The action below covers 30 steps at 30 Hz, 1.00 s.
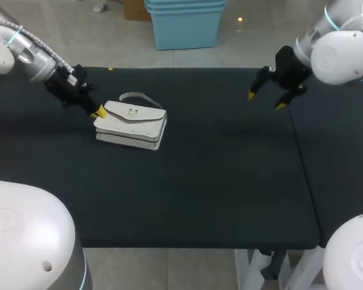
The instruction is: Pick up the bag, open it, inspect its contents, close it, and place it on the opposite side
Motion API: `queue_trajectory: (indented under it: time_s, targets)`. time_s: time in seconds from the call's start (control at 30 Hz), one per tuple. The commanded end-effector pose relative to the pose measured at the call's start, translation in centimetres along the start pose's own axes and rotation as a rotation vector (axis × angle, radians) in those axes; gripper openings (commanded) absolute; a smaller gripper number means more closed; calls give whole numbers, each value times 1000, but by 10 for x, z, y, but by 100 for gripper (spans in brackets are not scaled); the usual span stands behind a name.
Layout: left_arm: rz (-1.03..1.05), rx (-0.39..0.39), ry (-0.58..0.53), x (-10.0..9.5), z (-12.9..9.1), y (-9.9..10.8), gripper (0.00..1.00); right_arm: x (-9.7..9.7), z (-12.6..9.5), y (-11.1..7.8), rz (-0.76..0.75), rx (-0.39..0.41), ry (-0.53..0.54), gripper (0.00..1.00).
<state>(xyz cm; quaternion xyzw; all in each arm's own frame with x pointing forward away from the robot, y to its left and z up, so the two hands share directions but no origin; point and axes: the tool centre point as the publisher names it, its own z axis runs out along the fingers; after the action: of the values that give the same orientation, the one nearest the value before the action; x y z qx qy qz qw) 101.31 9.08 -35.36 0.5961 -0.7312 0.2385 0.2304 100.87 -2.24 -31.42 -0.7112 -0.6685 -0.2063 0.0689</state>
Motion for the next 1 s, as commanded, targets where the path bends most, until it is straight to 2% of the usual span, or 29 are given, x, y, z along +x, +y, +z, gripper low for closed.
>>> queue_trajectory:
  time_s: [0.03, 0.23, 0.47, 1.0]
  targets:
    - [6, -35, 6, -25, -16, -14, 0, -8, -8, 5, -7, -41, -45, 100]
    - [22, -14, -25, -53, -41, -24, 0, -24, -23, 15, -48, -94, -112, 100]
    - [-4, -25, -85, -84, -66, -36, 0, -27, -25, 16, -66, -85, -116, 100]
    - [-4, -25, -85, -84, -66, -36, 0, -27, -25, 16, -66, -85, -116, 100]
